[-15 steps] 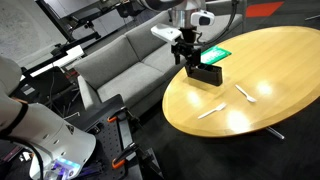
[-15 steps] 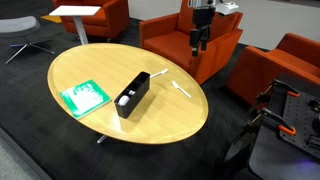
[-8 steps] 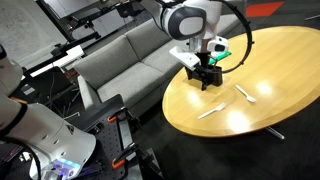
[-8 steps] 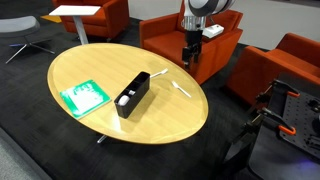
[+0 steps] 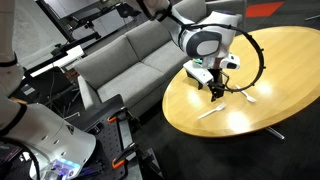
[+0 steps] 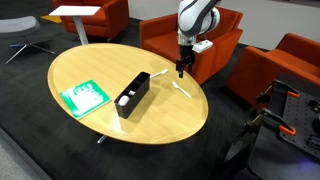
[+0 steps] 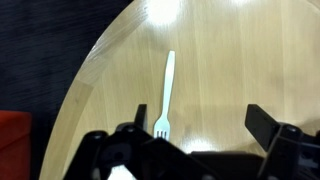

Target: Put the fork on the left inside the cutlery holder

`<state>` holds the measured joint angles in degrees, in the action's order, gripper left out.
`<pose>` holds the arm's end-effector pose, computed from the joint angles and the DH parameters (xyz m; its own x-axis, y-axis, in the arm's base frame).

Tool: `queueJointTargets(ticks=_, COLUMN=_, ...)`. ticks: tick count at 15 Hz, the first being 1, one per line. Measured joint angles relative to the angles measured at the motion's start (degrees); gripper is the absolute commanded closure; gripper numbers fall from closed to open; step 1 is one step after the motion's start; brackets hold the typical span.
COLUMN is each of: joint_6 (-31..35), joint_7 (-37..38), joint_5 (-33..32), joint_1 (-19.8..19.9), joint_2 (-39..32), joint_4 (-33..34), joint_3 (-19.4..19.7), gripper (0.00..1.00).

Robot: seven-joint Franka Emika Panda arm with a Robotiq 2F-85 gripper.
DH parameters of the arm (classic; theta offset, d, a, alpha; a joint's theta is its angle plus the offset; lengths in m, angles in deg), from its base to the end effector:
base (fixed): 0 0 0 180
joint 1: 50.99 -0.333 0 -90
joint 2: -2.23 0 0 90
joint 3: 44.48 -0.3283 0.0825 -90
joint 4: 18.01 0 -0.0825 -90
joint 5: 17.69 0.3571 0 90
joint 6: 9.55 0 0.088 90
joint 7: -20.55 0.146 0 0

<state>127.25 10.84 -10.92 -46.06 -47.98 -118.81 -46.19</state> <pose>0.5994 -0.0293 0.0446 0.9723 0.0232 -0.2326 -0.0053 -0.9927 -0.1209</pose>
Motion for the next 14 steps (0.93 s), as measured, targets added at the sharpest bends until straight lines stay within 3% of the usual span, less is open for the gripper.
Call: queueJointTargets(ticks=14, joint_6=-1.5, joint_7=8.0, joint_5=-0.1, joint_1=-1.1, joint_2=-15.5, joint_4=15.0, joint_3=0.8, gripper=0.0)
